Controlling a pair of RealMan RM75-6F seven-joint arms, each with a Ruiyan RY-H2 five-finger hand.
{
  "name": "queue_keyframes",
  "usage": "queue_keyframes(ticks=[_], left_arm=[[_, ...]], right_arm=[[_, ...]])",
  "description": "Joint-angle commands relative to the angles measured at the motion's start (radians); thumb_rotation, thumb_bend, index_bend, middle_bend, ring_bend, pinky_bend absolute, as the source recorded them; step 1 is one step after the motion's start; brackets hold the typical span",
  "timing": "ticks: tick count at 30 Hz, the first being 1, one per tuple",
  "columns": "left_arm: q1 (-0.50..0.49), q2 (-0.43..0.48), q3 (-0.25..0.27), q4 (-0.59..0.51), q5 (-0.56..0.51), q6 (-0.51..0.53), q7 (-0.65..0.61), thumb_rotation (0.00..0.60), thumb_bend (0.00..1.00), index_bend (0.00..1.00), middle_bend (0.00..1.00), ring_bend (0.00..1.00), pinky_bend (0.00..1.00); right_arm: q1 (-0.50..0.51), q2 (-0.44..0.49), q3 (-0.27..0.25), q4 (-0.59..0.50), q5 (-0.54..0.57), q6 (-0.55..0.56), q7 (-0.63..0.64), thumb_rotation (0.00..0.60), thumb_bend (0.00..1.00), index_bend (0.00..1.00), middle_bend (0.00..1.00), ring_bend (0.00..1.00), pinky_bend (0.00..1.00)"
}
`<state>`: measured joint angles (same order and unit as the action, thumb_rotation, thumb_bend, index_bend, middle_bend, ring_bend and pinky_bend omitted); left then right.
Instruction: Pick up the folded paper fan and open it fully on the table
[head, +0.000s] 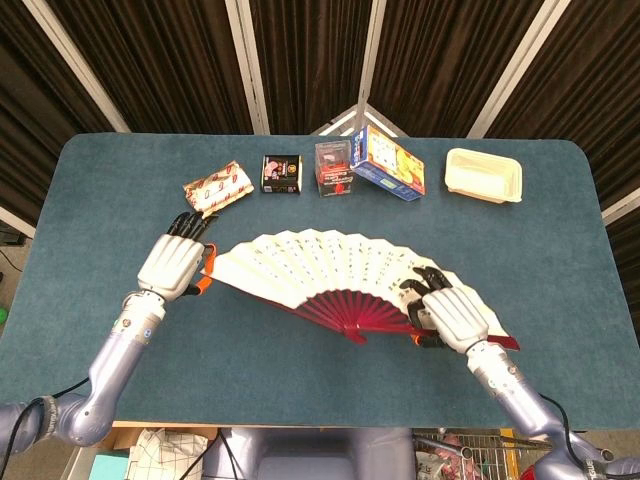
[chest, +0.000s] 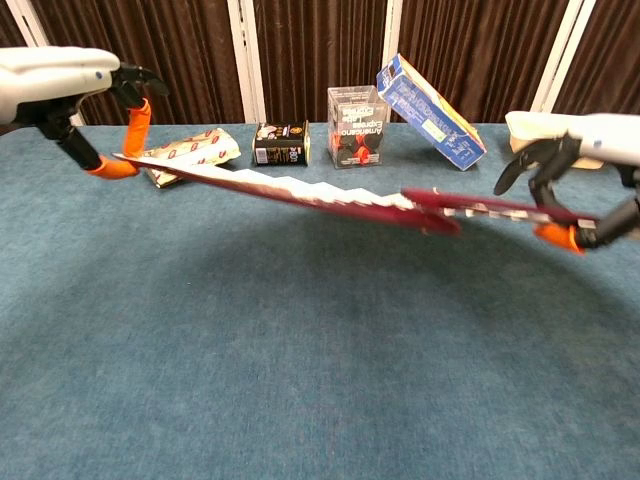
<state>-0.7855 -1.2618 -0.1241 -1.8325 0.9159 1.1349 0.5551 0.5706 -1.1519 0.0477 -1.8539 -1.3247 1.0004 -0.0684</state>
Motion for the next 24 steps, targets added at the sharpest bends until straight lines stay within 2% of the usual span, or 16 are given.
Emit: queue_keyframes(ticks=[1, 6, 9, 14, 17, 24], left_arm=[[0.007, 0.041, 0.01, -0.024, 0.0, -0.042, -0.026, 0.6, 0.26, 0.38, 0.0, 0.0, 0.0], [0.019, 0.091, 0.016, -0.046, 0.015, -0.077, -0.07, 0.6, 0.14, 0.25, 0.0, 0.0, 0.0], [0.029, 0.109, 0.015, -0.056, 0.027, -0.077, -0.091, 0.6, 0.13, 0.21, 0.0, 0.0, 0.0], [0.06, 0.138, 0.02, -0.081, 0.064, -0.057, -0.133, 0.6, 0.13, 0.18, 0.0, 0.0, 0.0], [0.095, 0.16, 0.031, -0.095, 0.113, -0.029, -0.169, 0.6, 0.13, 0.17, 0.0, 0.0, 0.0], [0.152, 0.202, 0.06, -0.088, 0.205, 0.001, -0.223, 0.6, 0.13, 0.15, 0.0, 0.0, 0.0]], right_arm=[[0.012, 0.046, -0.034, -0.035, -0.001, -0.064, -0.023, 0.6, 0.44, 0.01, 0.0, 0.0, 0.0], [0.013, 0.077, -0.067, -0.068, 0.014, -0.096, -0.102, 0.6, 0.36, 0.0, 0.0, 0.0, 0.0], [0.006, 0.082, -0.075, -0.075, 0.02, -0.092, -0.125, 0.6, 0.35, 0.0, 0.0, 0.0, 0.0], [-0.015, 0.088, -0.089, -0.064, 0.021, -0.066, -0.169, 0.6, 0.35, 0.0, 0.0, 0.0, 0.0], [-0.035, 0.093, -0.109, -0.032, 0.009, -0.033, -0.248, 0.6, 0.34, 0.0, 0.0, 0.0, 0.0], [-0.053, 0.105, -0.142, -0.01, 0.013, -0.009, -0.432, 0.6, 0.23, 0.0, 0.0, 0.0, 0.0]])
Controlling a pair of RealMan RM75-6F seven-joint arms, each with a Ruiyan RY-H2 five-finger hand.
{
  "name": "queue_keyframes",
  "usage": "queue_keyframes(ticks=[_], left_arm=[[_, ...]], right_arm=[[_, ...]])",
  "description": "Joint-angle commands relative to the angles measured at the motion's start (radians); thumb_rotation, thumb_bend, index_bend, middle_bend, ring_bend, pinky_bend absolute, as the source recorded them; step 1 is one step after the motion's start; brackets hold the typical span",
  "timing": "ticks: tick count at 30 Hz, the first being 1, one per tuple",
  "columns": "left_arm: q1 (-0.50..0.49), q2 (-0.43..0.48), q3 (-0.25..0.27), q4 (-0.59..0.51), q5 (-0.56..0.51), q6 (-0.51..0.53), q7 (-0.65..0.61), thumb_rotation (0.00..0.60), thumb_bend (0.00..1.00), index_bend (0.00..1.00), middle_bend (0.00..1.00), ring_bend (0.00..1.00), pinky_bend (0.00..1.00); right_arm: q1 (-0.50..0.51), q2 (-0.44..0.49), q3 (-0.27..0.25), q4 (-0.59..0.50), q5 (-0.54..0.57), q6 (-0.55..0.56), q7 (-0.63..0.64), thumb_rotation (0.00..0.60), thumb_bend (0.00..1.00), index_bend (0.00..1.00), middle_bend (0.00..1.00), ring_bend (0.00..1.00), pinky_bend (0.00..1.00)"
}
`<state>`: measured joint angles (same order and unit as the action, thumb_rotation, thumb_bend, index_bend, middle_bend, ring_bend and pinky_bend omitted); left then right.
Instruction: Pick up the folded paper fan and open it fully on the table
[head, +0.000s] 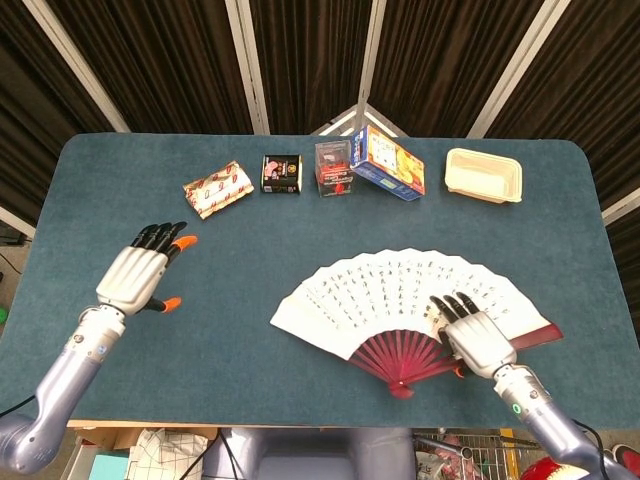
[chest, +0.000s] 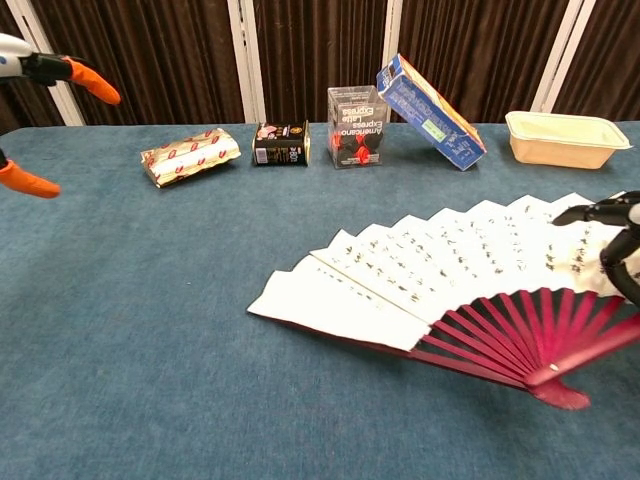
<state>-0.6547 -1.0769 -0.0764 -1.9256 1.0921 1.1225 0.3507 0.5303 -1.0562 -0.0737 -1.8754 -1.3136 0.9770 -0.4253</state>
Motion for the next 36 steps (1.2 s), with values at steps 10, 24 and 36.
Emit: queue_keyframes(ticks=[10, 24, 36], left_arm=[[0.079, 0.074, 0.033, -0.001, 0.115, 0.035, -0.077, 0.6, 0.13, 0.14, 0.0, 0.0, 0.0], [0.132, 0.091, 0.039, 0.041, 0.18, 0.039, -0.15, 0.6, 0.13, 0.12, 0.0, 0.0, 0.0], [0.14, 0.111, 0.02, 0.016, 0.197, 0.035, -0.137, 0.6, 0.13, 0.11, 0.0, 0.0, 0.0]], right_arm=[[0.01, 0.057, -0.051, -0.014, 0.03, -0.017, -0.311, 0.6, 0.21, 0.0, 0.0, 0.0, 0.0], [-0.008, 0.052, 0.006, -0.118, 0.173, 0.066, -0.335, 0.6, 0.18, 0.0, 0.0, 0.0, 0.0], [0.057, 0.101, -0.021, -0.144, 0.152, 0.06, -0.628, 0.6, 0.17, 0.0, 0.0, 0.0, 0.0]])
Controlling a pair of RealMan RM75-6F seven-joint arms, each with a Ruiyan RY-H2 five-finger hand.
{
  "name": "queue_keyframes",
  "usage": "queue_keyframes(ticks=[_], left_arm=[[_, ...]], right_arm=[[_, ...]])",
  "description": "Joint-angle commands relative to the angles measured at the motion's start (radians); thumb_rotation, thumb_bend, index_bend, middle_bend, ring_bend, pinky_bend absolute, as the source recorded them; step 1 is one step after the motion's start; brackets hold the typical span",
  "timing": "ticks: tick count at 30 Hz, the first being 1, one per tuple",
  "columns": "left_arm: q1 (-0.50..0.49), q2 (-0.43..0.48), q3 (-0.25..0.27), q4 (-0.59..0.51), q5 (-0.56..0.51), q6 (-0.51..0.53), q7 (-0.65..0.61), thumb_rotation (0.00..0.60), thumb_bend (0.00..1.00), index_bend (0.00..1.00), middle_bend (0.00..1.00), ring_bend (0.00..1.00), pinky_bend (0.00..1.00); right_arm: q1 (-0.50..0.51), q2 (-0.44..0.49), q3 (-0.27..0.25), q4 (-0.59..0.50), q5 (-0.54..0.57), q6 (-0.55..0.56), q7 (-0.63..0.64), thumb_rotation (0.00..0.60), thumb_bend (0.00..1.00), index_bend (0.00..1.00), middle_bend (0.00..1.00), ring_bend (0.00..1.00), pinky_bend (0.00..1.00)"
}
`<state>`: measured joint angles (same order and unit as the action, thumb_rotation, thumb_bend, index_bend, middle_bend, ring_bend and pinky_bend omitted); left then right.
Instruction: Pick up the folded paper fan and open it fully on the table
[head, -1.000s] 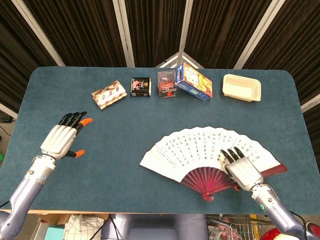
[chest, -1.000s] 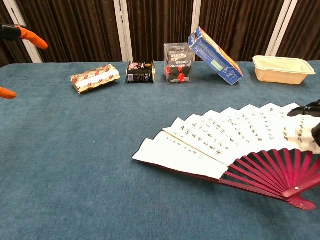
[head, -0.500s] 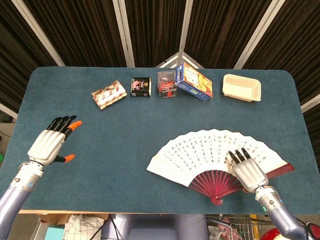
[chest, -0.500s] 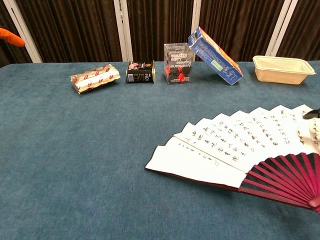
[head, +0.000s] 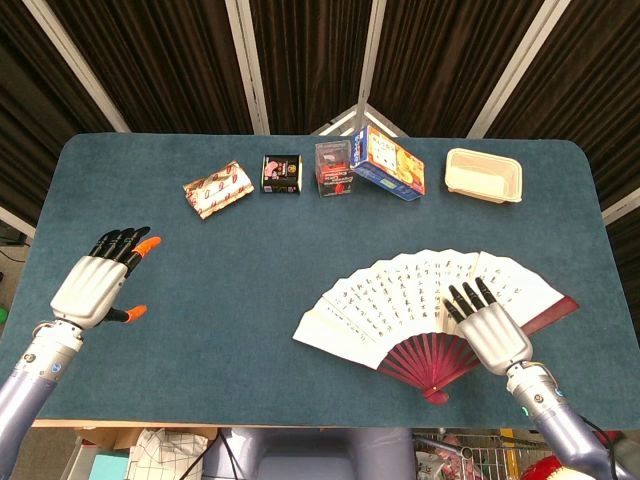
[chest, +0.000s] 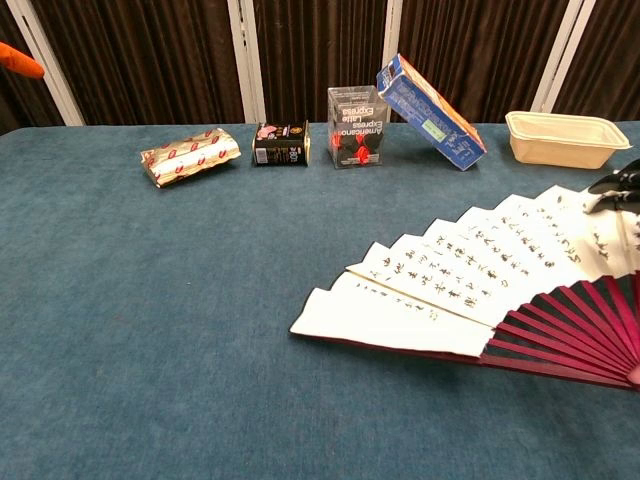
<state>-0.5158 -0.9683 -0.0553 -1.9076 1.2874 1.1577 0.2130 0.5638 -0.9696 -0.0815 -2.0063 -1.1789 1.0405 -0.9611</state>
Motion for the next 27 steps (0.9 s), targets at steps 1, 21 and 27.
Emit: queue_keyframes(ticks=[1, 21, 27], left_arm=[[0.002, 0.005, -0.002, -0.004, 0.002, -0.001, 0.002, 0.6, 0.13, 0.11, 0.0, 0.0, 0.0], [0.016, 0.022, -0.025, -0.028, 0.013, -0.004, 0.001, 0.6, 0.13, 0.1, 0.0, 0.0, 0.0], [0.056, 0.031, -0.002, -0.063, 0.03, 0.024, -0.007, 0.6, 0.13, 0.07, 0.0, 0.0, 0.0]], right_arm=[[0.027, 0.014, -0.015, -0.017, 0.026, -0.001, -0.114, 0.6, 0.17, 0.0, 0.0, 0.0, 0.0], [0.035, 0.025, 0.023, -0.084, 0.111, 0.07, -0.102, 0.6, 0.17, 0.0, 0.0, 0.0, 0.0], [-0.032, -0.011, 0.037, -0.082, 0.089, 0.151, 0.047, 0.6, 0.17, 0.0, 0.0, 0.0, 0.0]])
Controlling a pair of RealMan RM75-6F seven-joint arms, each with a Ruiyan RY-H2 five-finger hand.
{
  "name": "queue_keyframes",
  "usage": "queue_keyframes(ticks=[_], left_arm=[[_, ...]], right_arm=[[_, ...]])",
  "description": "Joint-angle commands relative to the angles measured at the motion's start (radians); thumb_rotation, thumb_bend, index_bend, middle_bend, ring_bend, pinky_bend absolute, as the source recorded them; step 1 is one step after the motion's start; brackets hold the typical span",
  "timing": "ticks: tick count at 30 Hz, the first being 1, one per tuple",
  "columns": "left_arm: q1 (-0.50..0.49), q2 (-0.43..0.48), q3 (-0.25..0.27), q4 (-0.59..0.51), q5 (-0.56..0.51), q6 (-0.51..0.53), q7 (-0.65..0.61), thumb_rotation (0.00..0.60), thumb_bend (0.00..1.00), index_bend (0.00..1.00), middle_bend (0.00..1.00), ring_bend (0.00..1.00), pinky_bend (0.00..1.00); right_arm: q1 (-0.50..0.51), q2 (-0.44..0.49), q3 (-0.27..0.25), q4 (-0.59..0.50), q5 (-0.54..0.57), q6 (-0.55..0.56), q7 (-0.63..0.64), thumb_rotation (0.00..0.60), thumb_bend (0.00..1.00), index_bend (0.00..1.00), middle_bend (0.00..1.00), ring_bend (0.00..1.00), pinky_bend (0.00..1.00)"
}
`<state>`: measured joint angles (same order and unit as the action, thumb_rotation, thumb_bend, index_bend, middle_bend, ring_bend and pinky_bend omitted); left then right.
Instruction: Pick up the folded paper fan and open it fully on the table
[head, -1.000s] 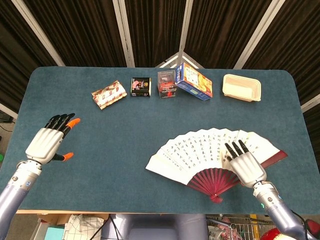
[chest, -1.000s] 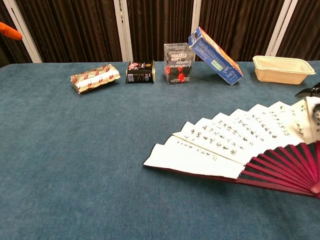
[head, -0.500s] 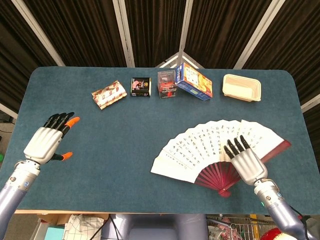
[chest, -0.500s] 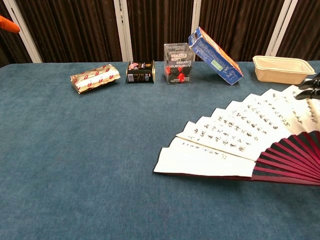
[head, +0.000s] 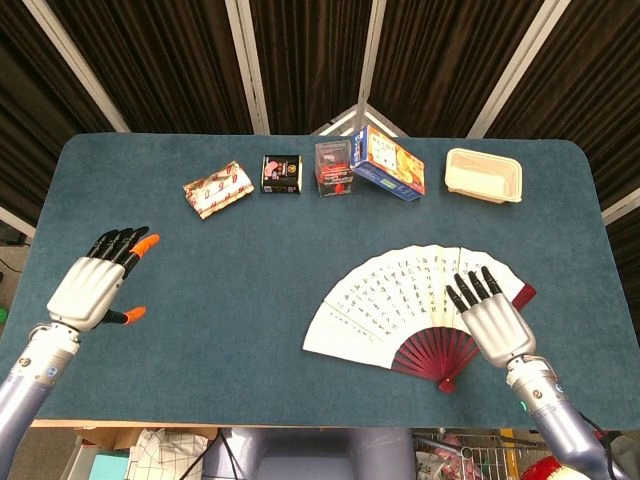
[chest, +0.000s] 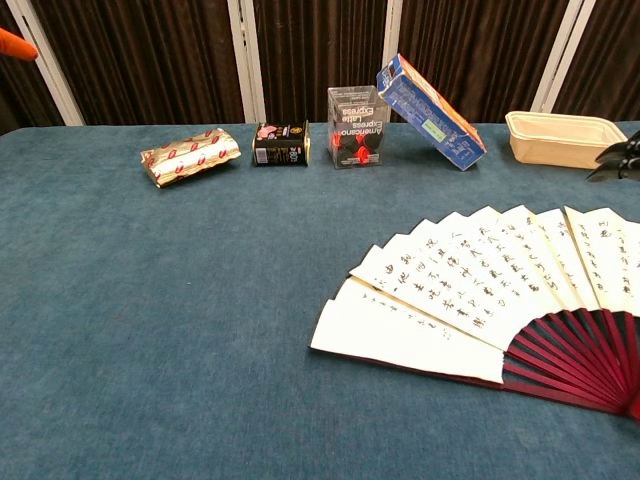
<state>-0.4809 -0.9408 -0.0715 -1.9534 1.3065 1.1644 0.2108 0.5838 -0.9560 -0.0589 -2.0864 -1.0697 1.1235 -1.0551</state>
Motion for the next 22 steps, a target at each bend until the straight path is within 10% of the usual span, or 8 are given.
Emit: queue_keyframes(ticks=[1, 10, 22], left_arm=[[0.039, 0.003, 0.028, -0.028, 0.021, 0.031, -0.009, 0.6, 0.12, 0.06, 0.0, 0.0, 0.0], [0.309, -0.088, 0.216, 0.057, 0.267, 0.301, -0.119, 0.6, 0.04, 0.0, 0.0, 0.0, 0.0], [0.42, -0.166, 0.202, 0.31, 0.367, 0.473, -0.149, 0.6, 0.04, 0.0, 0.0, 0.0, 0.0]], right_arm=[[-0.075, -0.033, 0.017, 0.003, -0.038, 0.087, 0.2, 0.6, 0.17, 0.0, 0.0, 0.0, 0.0], [-0.346, -0.091, -0.034, 0.158, -0.322, 0.354, 0.778, 0.6, 0.17, 0.0, 0.0, 0.0, 0.0], [-0.515, -0.166, -0.026, 0.443, -0.498, 0.613, 0.877, 0.6, 0.17, 0.0, 0.0, 0.0, 0.0]])
